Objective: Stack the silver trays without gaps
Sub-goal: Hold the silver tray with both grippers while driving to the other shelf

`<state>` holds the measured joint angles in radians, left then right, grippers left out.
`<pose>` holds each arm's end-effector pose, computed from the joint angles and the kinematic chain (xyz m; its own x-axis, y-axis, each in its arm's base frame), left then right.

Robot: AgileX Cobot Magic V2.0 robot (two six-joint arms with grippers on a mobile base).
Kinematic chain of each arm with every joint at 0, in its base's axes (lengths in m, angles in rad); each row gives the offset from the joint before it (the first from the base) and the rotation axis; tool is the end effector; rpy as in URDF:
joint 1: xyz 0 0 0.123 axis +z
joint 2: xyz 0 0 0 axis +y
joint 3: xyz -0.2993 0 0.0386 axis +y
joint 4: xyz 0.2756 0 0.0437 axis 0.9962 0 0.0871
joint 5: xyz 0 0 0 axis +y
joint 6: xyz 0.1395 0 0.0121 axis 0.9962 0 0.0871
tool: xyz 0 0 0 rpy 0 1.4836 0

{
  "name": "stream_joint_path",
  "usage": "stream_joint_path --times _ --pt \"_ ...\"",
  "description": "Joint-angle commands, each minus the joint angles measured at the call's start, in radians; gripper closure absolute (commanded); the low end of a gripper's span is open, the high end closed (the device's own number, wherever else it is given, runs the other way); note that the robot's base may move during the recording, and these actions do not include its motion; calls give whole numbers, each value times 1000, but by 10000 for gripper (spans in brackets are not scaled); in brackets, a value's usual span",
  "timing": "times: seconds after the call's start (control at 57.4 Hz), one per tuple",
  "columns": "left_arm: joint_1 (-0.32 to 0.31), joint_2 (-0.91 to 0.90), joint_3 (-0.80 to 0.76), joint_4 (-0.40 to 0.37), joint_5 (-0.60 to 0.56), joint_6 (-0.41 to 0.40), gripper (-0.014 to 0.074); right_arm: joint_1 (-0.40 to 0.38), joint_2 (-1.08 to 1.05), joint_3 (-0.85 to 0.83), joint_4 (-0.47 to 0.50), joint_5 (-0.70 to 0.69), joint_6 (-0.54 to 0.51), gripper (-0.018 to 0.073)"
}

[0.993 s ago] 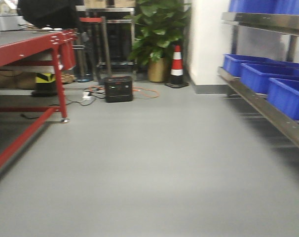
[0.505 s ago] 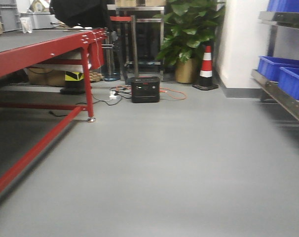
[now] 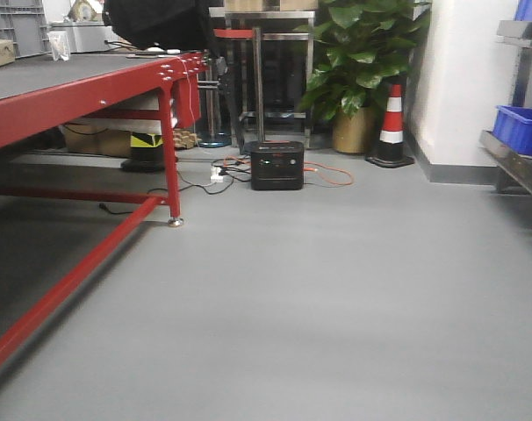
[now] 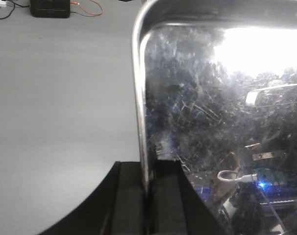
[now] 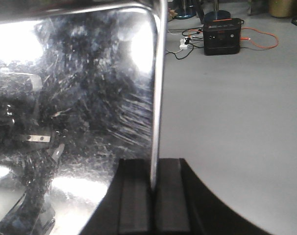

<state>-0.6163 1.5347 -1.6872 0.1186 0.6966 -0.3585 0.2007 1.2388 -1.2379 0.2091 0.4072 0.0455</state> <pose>0.3481 -0.2335 0.4473 -0.4823 0.0188 -0.8758 0.4077 0.8897 -0.2054 0.3381 0.0805 0.4189 -0.3581 0.1669 -0.9187 -0.1965 0.9484 0.2488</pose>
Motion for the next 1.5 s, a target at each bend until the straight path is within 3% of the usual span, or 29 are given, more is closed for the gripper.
stream_joint_path --times 0.0,1.481 --pt "1 -17 -2 4 -34 8 616 -3 -14 -8 -4 -49 -11 638" --pt "1 -17 -2 30 -34 8 616 -3 -14 -8 -4 -49 -11 638"
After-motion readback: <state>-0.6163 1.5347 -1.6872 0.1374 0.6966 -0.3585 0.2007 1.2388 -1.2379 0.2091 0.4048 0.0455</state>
